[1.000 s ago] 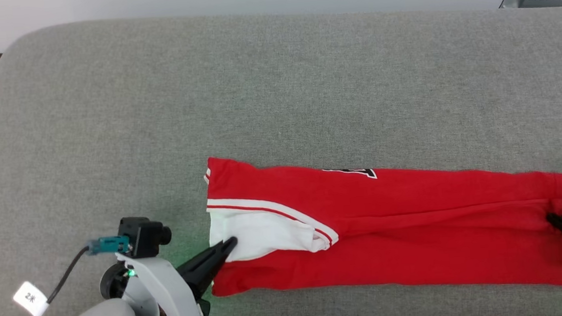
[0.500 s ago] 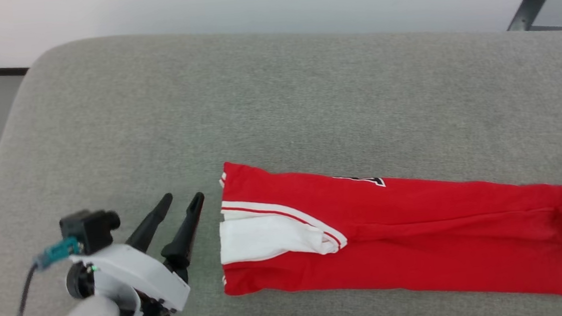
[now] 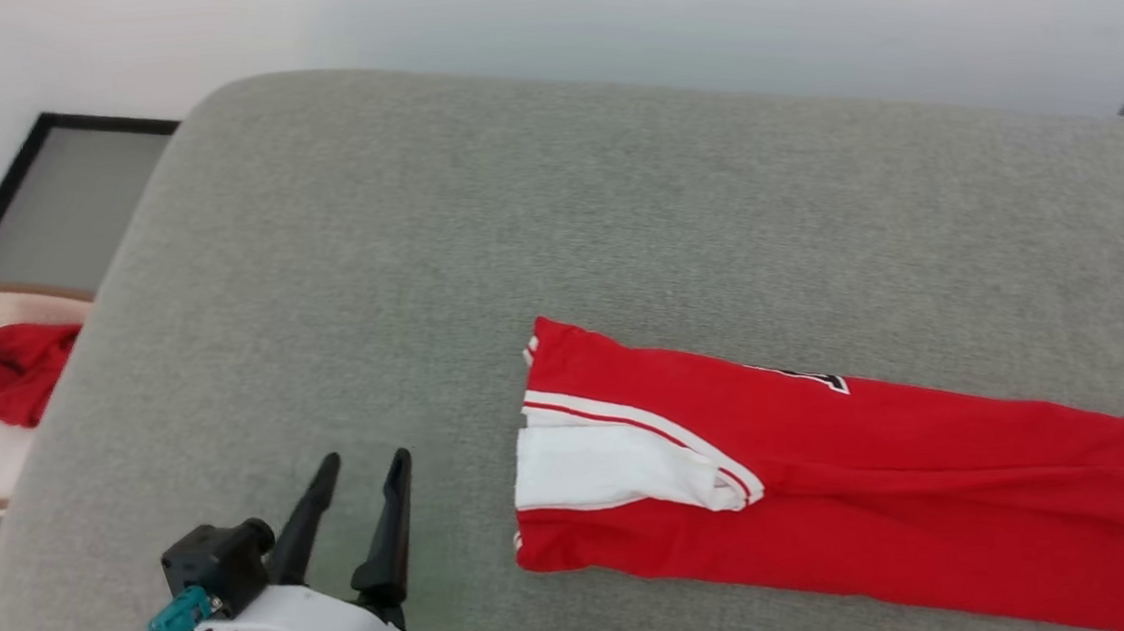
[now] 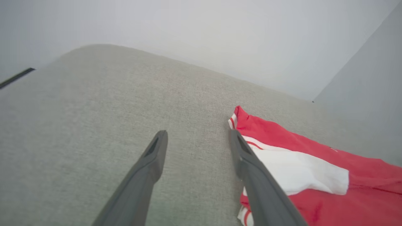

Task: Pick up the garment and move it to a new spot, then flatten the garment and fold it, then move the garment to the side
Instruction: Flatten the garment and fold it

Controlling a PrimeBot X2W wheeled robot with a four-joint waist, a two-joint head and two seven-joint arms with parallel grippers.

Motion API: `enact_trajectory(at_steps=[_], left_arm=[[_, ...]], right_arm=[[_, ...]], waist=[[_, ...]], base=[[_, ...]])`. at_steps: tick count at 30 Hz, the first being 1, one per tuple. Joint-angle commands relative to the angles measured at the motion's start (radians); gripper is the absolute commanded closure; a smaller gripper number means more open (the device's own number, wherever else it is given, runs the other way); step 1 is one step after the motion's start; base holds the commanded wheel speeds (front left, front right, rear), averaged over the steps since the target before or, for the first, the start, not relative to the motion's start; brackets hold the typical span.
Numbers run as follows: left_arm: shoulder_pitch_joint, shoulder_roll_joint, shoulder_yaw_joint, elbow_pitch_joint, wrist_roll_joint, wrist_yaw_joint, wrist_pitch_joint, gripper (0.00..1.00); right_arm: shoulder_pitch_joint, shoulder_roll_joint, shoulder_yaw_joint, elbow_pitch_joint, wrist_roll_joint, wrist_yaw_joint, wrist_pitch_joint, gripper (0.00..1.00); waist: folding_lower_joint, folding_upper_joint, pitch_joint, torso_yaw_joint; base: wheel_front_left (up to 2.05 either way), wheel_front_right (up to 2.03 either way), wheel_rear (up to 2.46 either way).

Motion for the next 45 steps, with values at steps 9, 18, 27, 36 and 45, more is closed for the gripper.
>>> enact_trajectory(at_steps=[9, 18, 27, 36, 45], left_arm=[[0.035, -0.039, 0.086, -0.001, 0.298, -0.001, 0.000, 0.00], [0.052, -0.083, 0.119, 0.040, 0.401, -0.048, 0.000, 0.00], [0.056, -0.119, 0.180, 0.070, 0.440, -0.091, 0.000, 0.00], [0.068, -0.141, 0.226, 0.079, 0.460, -0.122, 0.000, 0.00], [0.077, -0.161, 0.274, 0.068, 0.468, -0.137, 0.000, 0.00]], right_arm=[[-0.051, 0.085, -0.038, 0.071, -0.057, 0.000, 0.060, 0.00], [-0.073, 0.168, -0.044, 0.166, -0.144, -0.001, 0.071, 0.52], [-0.088, 0.199, -0.049, 0.180, -0.171, 0.000, 0.041, 1.00], [-0.112, 0.163, -0.069, 0.168, -0.169, -0.001, -0.026, 1.00], [-0.120, 0.052, -0.176, 0.192, -0.214, -0.001, -0.132, 1.00]], waist=[[0.0000, -0.0001, -0.011, 0.051], [0.0000, -0.0001, -0.010, 0.050], [0.0000, -0.0001, -0.011, 0.036], [0.0000, -0.0001, -0.005, -0.012], [0.0000, -0.0001, 0.031, -0.084]], base=[[0.00, 0.00, 0.00], [0.00, 0.00, 0.00], [0.00, 0.00, 0.00], [0.00, 0.00, 0.00], [0.00, 0.00, 0.00]])
